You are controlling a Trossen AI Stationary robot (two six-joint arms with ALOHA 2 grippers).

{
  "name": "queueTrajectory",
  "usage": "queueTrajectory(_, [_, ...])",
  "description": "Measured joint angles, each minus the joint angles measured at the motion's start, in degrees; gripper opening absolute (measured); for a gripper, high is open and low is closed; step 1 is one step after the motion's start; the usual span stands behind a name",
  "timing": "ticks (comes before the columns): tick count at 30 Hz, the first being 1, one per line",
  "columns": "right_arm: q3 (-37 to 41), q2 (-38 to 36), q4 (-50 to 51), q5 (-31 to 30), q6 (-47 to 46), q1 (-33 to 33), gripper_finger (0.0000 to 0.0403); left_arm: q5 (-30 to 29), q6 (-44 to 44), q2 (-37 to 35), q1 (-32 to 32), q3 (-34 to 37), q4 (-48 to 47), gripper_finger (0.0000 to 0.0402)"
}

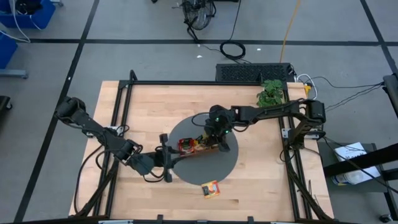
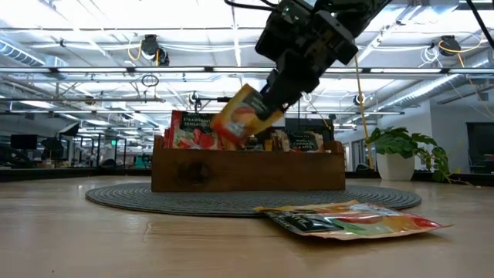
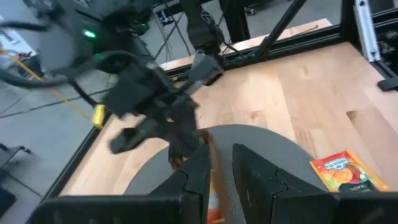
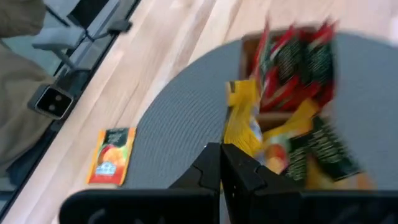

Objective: Pick & Place Tea
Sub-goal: Put the yellow tea bag into the middle section of the wooden organizer

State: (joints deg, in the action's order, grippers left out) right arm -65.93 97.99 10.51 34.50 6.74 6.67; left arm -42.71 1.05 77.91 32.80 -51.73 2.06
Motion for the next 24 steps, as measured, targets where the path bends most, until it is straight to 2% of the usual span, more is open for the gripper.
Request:
queueTrajectory(9, [0.00,-1.94,1.99,-0.46,0.02,1.69,0.0000,1.33,0.74,0.00,0.00,0.05,0.75,0.0074])
queueTrajectory(14, [0.00,-1.90,4.85,-5.92,1.64,2.00,0.0000,1.33,0.47,0.00,0.00,0.05,0.71,0.0074])
queueTrajectory(24, [0.00,-1.94,4.38,-5.97,1.66,1.52,0.0000,1.33,0.23,0.00,0.00,0.05,0.71,0.0074])
